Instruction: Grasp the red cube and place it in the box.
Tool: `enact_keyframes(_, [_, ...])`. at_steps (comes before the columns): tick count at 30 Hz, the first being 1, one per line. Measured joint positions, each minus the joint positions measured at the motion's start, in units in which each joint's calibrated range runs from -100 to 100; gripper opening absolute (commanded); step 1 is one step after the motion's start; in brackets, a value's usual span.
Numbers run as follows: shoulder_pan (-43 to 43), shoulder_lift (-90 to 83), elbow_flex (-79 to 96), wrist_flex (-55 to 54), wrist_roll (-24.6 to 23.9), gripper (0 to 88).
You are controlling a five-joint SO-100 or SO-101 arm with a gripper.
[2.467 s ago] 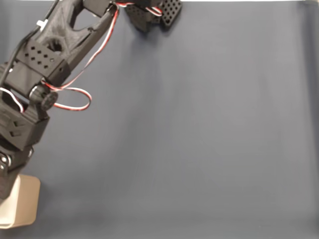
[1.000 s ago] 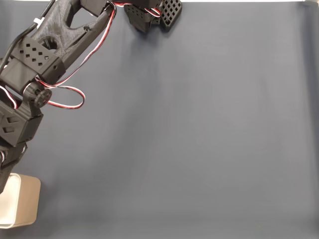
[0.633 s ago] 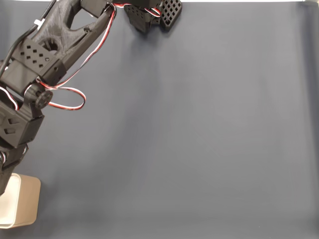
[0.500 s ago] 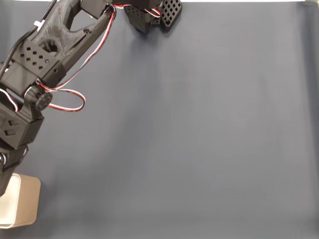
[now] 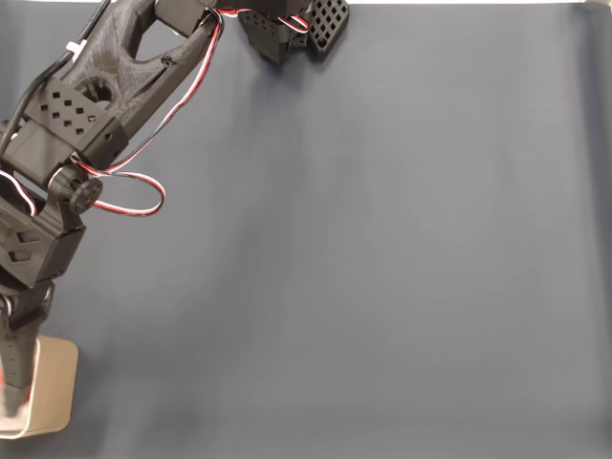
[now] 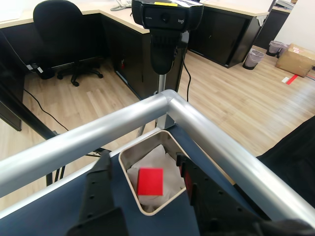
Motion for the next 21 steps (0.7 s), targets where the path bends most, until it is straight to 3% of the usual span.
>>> enact_keyframes(21, [-0.52, 0.0, 0.0, -2.31, -0.73, 45.0])
